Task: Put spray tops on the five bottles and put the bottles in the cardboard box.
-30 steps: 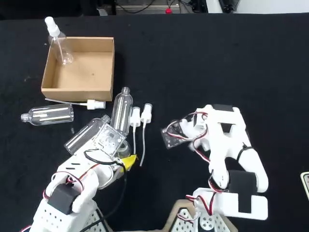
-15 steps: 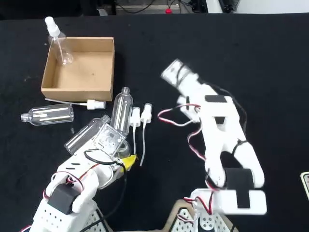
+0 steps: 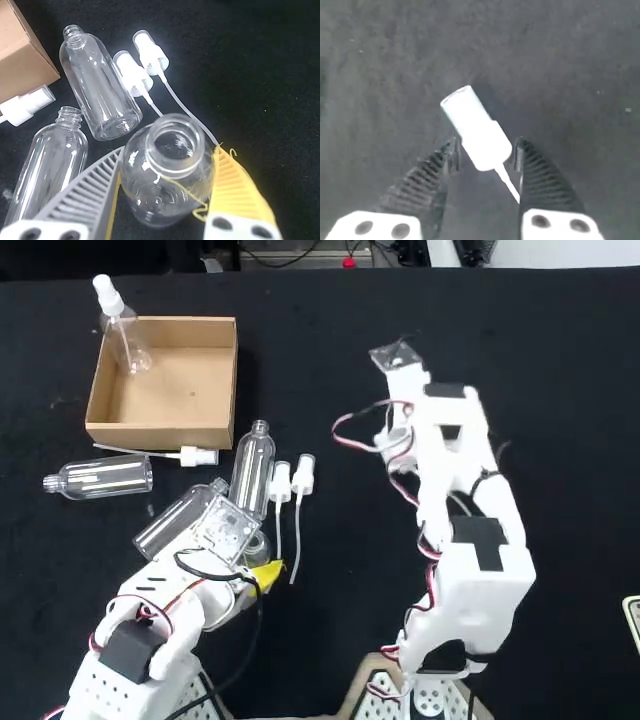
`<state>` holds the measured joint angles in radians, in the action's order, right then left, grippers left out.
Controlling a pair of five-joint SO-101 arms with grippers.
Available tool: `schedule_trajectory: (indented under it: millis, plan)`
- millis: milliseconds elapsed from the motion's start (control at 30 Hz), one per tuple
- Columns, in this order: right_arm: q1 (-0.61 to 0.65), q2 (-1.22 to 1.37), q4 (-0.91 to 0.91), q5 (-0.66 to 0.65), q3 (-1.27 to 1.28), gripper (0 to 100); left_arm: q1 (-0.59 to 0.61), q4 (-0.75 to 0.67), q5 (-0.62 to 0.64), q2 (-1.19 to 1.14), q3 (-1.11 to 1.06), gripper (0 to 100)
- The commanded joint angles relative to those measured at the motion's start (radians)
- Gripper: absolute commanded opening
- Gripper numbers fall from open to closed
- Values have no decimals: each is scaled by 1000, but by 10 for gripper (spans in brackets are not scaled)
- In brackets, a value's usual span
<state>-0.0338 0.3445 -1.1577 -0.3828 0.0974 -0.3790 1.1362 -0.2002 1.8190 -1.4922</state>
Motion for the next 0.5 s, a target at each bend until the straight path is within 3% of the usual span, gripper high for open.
schedule_trajectory:
  millis: [0, 100, 300, 467]
  plan:
    - [34, -13, -146, 2, -157, 176, 12, 2, 8, 6, 18, 216]
    - [54, -10, -186, -74, -226, 174, 12, 5, 8, 6, 18, 216]
    - [58, -10, -193, -431, -188, 177, 12, 5, 6, 6, 18, 216]
    - [57, -10, -189, -465, -131, 177, 12, 5, 6, 6, 18, 216]
